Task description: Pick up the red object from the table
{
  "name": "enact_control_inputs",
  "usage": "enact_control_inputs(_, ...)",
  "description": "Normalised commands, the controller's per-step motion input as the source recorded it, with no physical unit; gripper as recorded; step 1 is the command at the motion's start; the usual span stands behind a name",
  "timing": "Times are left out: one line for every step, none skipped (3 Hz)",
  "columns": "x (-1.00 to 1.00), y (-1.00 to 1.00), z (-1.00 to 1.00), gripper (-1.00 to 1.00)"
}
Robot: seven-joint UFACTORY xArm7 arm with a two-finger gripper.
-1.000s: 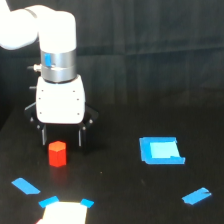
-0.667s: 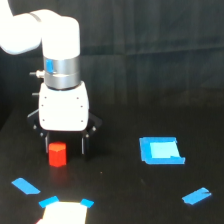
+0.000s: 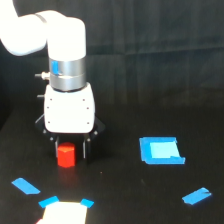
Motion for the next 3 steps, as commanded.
enact_control_inputs(0.09,0.04,-0.34,-1.00)
enact_control_inputs(0.40,0.02,0.04,-1.00)
enact_control_inputs(-0.22,0.34,0.77,-0.96)
